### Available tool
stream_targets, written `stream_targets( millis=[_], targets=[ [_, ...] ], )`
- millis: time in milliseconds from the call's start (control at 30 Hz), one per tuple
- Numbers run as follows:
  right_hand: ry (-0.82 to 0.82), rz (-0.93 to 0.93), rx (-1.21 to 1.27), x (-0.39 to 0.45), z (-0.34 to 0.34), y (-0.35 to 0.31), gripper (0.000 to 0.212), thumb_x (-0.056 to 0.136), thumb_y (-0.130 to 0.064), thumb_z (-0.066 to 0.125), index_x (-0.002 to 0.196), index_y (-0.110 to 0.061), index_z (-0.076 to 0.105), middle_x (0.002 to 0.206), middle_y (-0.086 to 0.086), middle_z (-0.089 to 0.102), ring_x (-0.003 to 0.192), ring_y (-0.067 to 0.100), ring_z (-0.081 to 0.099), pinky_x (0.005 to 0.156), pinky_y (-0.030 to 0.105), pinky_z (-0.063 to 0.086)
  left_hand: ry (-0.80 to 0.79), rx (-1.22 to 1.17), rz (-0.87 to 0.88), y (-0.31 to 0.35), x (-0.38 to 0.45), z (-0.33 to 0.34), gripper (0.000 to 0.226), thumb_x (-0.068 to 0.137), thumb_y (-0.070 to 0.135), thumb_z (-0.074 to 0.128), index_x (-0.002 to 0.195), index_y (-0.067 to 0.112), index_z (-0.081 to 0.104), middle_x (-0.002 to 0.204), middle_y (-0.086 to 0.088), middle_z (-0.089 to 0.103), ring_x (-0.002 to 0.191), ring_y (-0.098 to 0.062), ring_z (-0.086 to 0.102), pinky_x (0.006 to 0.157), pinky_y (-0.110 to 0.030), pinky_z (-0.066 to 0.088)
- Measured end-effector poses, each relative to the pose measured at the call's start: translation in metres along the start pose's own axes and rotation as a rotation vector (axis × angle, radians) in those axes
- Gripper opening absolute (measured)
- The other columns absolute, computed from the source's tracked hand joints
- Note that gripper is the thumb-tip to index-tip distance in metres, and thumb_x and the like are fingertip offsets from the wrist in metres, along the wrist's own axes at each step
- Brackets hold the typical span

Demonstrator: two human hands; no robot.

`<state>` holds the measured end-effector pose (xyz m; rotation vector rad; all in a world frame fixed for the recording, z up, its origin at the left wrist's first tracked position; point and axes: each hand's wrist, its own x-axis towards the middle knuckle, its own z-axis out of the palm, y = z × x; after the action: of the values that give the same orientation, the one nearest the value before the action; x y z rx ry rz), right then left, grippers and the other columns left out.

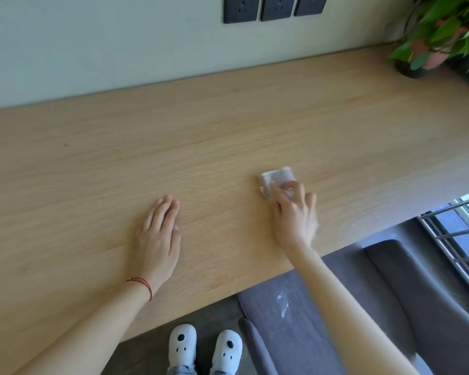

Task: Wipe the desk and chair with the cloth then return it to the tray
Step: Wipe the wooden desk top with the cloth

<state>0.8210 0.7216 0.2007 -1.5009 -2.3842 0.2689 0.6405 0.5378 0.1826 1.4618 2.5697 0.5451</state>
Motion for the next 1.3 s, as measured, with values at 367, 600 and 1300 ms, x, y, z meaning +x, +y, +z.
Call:
stream_targets(
  millis=[367, 600, 1300],
  targets=[
    [-0.301, -0.671, 0.12, -0.075, -0.023, 0.015, 0.033, 0.089, -0.024, 0.052, 0.12, -0.034, 0.061, 0.117, 0.0, 0.062, 0.086, 0.024, 0.052, 0.049, 0.035, 0.053, -0.025, 0.041, -0.032, 0.004, 0.0, -0.006, 0.056, 0.091, 0.034, 0.024, 0.14, 0.013, 0.042, 0.151, -0.003, 0.037, 0.141, -0.02, 0.027, 0.111, -0.039, 0.028],
    [-0.043, -0.113, 0.044, -0.01, 0.01, -0.021, 0.037, 0.094, -0.016, 0.055, 0.127, -0.032, 0.058, 0.126, 0.007, 0.055, 0.096, 0.03, 0.047, 0.079, 0.04, 0.046, -0.036, 0.069, -0.062, 0.008, -0.001, -0.005, 0.055, 0.091, 0.035, 0.029, 0.139, 0.013, 0.043, 0.15, -0.003, 0.038, 0.141, -0.02, 0.028, 0.111, -0.039, 0.027],
    [0.043, -0.112, 0.066, 0.042, -0.032, 0.125, 0.03, 0.096, -0.035, 0.048, 0.119, -0.026, 0.065, 0.13, -0.001, 0.055, 0.107, 0.032, 0.041, 0.089, 0.039, 0.041, -0.021, 0.21, -0.158, 0.13, 0.038, 0.06, 0.057, 0.088, 0.036, 0.026, 0.14, 0.016, 0.04, 0.147, -0.026, 0.032, 0.138, -0.046, 0.023, 0.111, -0.063, 0.013]
  ],
)
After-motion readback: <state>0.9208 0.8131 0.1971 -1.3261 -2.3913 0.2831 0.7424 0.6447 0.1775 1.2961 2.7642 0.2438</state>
